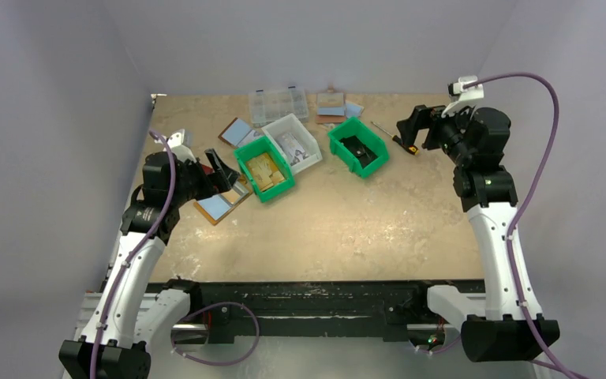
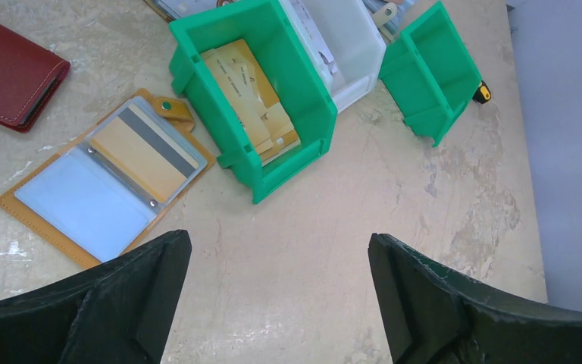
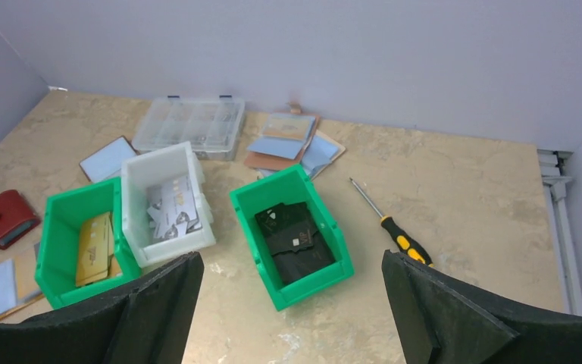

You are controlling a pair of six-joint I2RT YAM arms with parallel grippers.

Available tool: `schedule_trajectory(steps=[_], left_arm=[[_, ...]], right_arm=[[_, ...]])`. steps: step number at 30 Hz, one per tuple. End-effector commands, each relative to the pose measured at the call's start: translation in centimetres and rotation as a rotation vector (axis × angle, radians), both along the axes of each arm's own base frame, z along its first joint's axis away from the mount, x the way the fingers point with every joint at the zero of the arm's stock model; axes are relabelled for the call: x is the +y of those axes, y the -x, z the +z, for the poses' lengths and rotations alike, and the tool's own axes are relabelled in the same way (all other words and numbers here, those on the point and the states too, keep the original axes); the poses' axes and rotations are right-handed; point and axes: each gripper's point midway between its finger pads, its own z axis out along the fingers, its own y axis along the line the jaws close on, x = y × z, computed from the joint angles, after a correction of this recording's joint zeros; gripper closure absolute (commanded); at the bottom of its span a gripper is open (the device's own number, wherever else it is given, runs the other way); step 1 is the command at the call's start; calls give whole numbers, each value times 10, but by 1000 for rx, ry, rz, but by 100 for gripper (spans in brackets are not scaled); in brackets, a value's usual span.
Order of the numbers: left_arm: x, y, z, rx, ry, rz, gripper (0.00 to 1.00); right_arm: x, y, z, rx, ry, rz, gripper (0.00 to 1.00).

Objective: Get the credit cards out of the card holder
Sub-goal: Pick up the card holder from the center of the board.

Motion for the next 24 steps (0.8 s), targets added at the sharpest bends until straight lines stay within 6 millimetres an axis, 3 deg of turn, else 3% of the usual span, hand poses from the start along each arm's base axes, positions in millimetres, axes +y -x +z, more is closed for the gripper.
schedule_trajectory(steps=[1,9,13,14,19,21,24], left_arm=[[2,-3,9,-48,-23,-8,4],[2,-7,-4,-54,0,17,4],[8,-15,-9,-82,-18,49,4],[12,-19,-13,-95,-29,73,4],[41,-42,-52,-28,-84,255,0],[45,-53,-63,-7,-70,276,1],[47,-70,-65,-23,38,278,4]], right_arm=[[9,7,4,-43,-38,56,1],[0,14,-6,-48,-39,31,1],[8,18,-15,-53,10,103,1],[16,20,-22,-56,48,171,1],[40,19,-98,28,149,412,1],[50,18,-111,38,129,483,1],[59,16,-120,70,95,552,1]])
